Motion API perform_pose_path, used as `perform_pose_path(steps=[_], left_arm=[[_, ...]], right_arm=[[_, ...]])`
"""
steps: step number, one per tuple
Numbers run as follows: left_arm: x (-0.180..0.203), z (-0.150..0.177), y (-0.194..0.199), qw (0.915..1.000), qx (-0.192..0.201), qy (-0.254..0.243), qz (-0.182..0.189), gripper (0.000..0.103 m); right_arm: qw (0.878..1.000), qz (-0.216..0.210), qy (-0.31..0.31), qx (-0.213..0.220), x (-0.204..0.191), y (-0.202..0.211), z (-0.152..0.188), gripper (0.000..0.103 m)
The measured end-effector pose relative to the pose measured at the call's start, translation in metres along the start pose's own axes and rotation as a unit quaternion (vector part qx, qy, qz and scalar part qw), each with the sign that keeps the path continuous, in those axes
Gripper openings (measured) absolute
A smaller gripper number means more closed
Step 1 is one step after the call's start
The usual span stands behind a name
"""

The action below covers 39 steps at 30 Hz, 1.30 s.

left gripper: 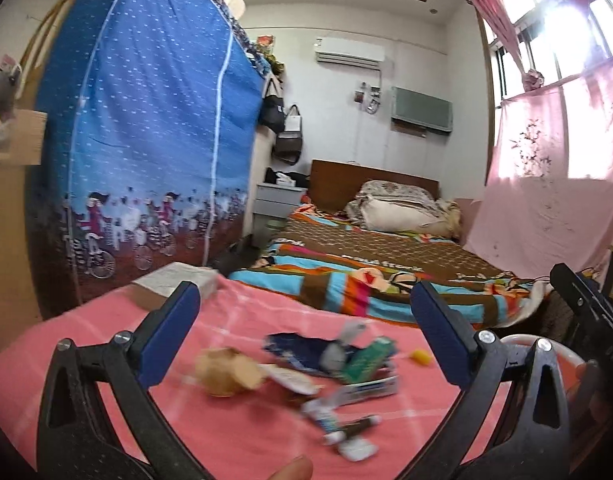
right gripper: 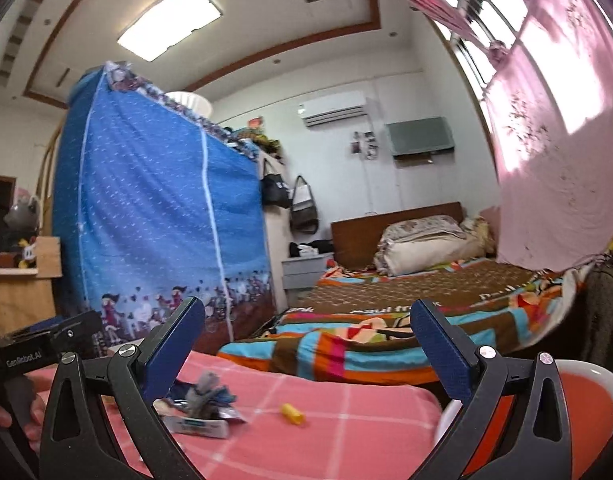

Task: Collect trash
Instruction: 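Move both tools back over the trash on the bedspread, then grasp the brown paper bag with the left tool while the right tool grasps a white toothpaste tube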

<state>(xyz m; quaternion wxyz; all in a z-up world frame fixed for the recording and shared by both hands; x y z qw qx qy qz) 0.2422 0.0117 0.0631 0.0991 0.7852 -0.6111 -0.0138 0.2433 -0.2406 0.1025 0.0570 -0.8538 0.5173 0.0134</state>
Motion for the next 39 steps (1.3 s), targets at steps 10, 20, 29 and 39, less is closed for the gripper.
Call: perform_pose_path(steps=[10, 20, 29, 39], left_arm=[[-0.060, 0.011, -0.012, 0.9986, -0.018, -0.028, -0.041, 0.103], [-0.070, 0.055, -0.063, 0.9824, -0.186, -0.008, 0.007, 0.101], [-0.064, 0.082, -0.086, 0.9602, -0.271, 0.035, 0.059, 0.066], [-0.059, 0.088, -0.083, 0.9505, -0.292, 0.060, 0.089, 0.028]], right_arm=[[0.994, -0.019, 0.000, -0.106, -0.040, -0.050, 0.046, 0.103], [0.962, -0.043, -0.017, -0.270, -0.064, -0.094, 0.118, 0.103], [0.942, -0.054, -0.031, -0.329, -0.067, -0.106, 0.146, 0.098], [0.930, -0.076, -0.033, -0.359, -0.081, -0.113, 0.160, 0.085]])
Point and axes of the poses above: each gripper's, at about its wrist camera, not at the fingertips, and y roughly against the way its jaws point, x to its right, z to its underside, the point moved 9 cm from there along -y, roughly the way its jaws point, and after that the axes turned 13 degrees about -z, right-handed, at the moved point
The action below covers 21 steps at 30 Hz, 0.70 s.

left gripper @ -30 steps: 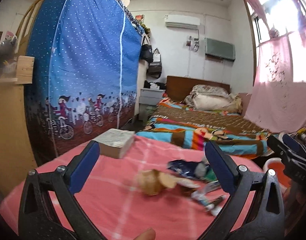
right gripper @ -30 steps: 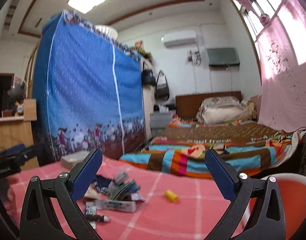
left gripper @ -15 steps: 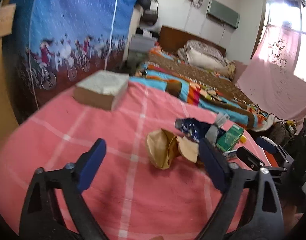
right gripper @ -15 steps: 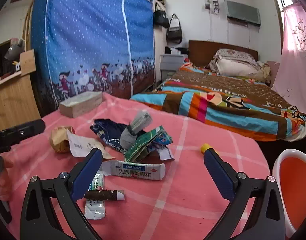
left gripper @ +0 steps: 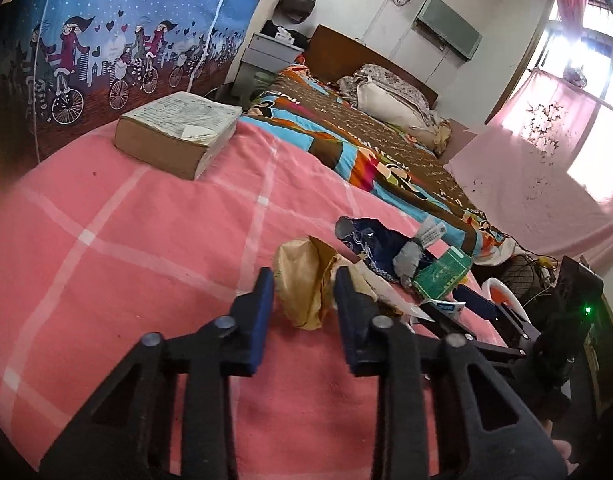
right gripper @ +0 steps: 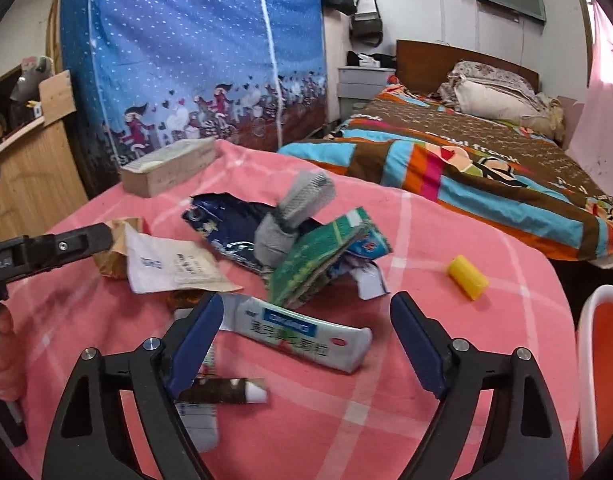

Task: Collect trash
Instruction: 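Grasp the brown paper bag with the left tool while the right tool grasps a white toothpaste tube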

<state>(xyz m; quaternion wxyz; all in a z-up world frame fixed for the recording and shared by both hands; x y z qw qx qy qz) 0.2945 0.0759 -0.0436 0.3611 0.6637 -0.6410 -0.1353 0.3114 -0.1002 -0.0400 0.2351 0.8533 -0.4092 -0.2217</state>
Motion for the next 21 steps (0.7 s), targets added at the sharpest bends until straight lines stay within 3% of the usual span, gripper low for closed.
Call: perform_pose_path(steps=[4, 8, 16, 21], left_arm=[[0.000, -0.001, 0.000, 1.0000, -0.004, 0.000, 0.003, 0.014], [0.005, 0.001, 0.003, 0.9999, -0.003, -0.010, 0.008, 0.008], [0.006, 0.002, 0.028, 0.9992, 0.039, -0.011, 0.002, 0.006], [0.012, 0.006, 0.041, 0.9979, 0.062, -0.017, -0.001, 0.006]], right_arm=[[1.000, 0.000, 0.001, -0.019, -0.002, -0.008, 0.003, 0.085], [1.000, -0.003, 0.001, -0.029, -0.003, -0.012, 0.005, 0.083], [0.999, -0.030, 0.001, -0.024, -0.011, 0.000, 0.015, 0.022], [0.999, -0.044, 0.002, -0.006, -0.012, 0.010, 0.015, 0.007]])
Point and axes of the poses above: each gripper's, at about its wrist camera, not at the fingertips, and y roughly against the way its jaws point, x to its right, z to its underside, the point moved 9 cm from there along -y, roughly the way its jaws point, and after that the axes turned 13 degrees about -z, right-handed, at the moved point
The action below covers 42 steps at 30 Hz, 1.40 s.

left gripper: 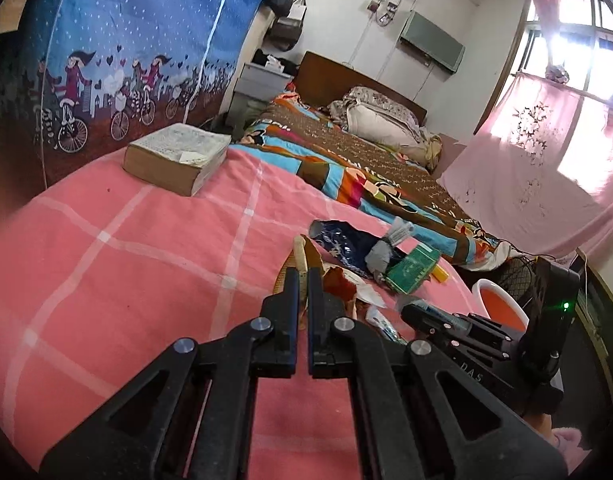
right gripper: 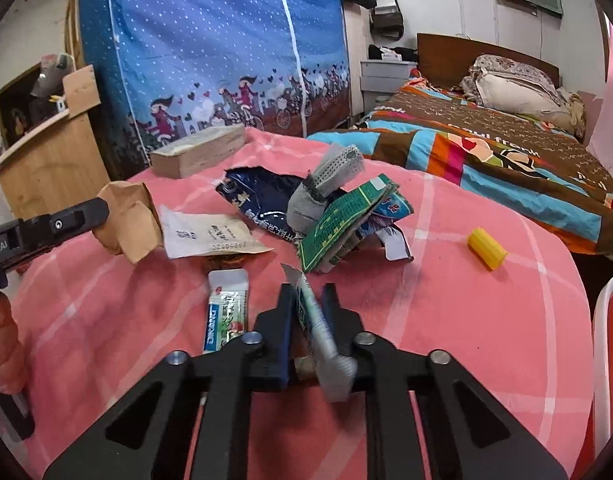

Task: Collect trash
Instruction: 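Grasp the brown paper bag with the left tool while the right tool grasps a white toothpaste tube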

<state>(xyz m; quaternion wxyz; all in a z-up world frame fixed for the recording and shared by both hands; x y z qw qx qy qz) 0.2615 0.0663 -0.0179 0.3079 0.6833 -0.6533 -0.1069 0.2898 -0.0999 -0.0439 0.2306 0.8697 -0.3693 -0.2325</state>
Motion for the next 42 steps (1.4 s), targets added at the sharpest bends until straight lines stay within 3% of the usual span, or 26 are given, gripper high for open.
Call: perform_pose_path(steps=[9, 17, 20, 23, 27, 32, 35, 37, 42], left_arm=[[0.036, -0.009, 0.031, 0.9957, 0.082, -0.043, -0.001, 0.006], [0.098, -0.019, 0.047, 0.9855, 0.142, -0.088, 0.031, 0.006], [0.120, -0.023, 0.049, 0.9814, 0.157, -0.102, 0.042, 0.006], [0.128, -0.023, 0.047, 0.9828, 0.148, -0.102, 0.043, 0.006], [0.115, -0.017, 0.040, 0.9865, 0.129, -0.099, 0.018, 0.006], [0.088, 0.000, 0.030, 0.9922, 0.092, -0.082, -0.016, 0.006], [0.070, 0.009, 0.023, 0.9949, 0.070, -0.067, -0.029, 0.006], [0.063, 0.015, 0.021, 0.9958, 0.059, -0.060, -0.034, 0.006], [0.053, 0.024, 0.015, 0.9975, 0.030, -0.053, -0.037, 0.006]], right_arm=[[0.995, -0.017, 0.026, 0.091, -0.007, 0.043, -0.015, 0.005], [0.978, 0.013, 0.047, 0.200, 0.007, 0.109, -0.039, 0.005], [0.976, 0.023, 0.044, 0.212, 0.017, 0.124, -0.043, 0.005], [0.979, 0.006, 0.023, 0.201, 0.030, 0.125, -0.039, 0.005], [0.990, -0.017, -0.011, 0.140, 0.039, 0.098, -0.021, 0.007], [0.996, -0.025, -0.010, 0.081, 0.032, 0.071, 0.000, 0.010], [0.998, -0.028, -0.007, 0.057, 0.027, 0.058, 0.009, 0.017], [0.998, -0.031, -0.005, 0.048, 0.024, 0.053, 0.012, 0.032], [1.000, -0.024, 0.015, 0.013, 0.017, 0.041, 0.021, 0.032]])
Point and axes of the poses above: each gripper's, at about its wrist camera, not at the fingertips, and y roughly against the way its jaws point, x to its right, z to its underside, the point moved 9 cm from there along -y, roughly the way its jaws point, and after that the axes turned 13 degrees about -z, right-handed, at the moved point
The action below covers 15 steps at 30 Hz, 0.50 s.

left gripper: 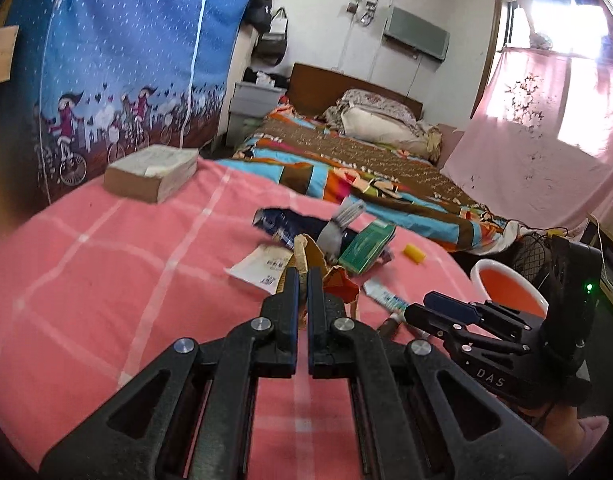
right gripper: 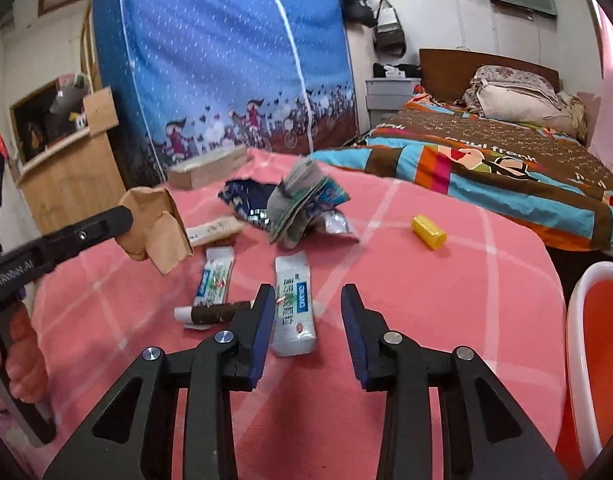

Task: Collect trash
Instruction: 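Grasp the brown paper bag with the left tool while the right tool grasps a white toothpaste tube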

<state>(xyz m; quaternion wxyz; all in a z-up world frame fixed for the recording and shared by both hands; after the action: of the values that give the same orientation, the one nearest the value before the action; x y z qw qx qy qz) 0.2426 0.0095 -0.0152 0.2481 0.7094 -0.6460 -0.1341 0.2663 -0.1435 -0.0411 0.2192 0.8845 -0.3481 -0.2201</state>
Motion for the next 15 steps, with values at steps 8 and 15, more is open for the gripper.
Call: perform_pose_path(steps=[8, 15], left_arm=[[-0.004, 0.012, -0.006, 0.9996, -0.027, 0.000, 0.002, 0.006], [0.009, 0.002, 0.009, 0.9997, 0.008, -0.018, 0.012, 0.006]], right_arm=[[0.999, 0.009, 0.021, -0.026, -0.004, -0.007, 0.010, 0.025], [1.000, 0.003, 0.027, 0.009, -0.010, 0.005, 0.000, 0.020]])
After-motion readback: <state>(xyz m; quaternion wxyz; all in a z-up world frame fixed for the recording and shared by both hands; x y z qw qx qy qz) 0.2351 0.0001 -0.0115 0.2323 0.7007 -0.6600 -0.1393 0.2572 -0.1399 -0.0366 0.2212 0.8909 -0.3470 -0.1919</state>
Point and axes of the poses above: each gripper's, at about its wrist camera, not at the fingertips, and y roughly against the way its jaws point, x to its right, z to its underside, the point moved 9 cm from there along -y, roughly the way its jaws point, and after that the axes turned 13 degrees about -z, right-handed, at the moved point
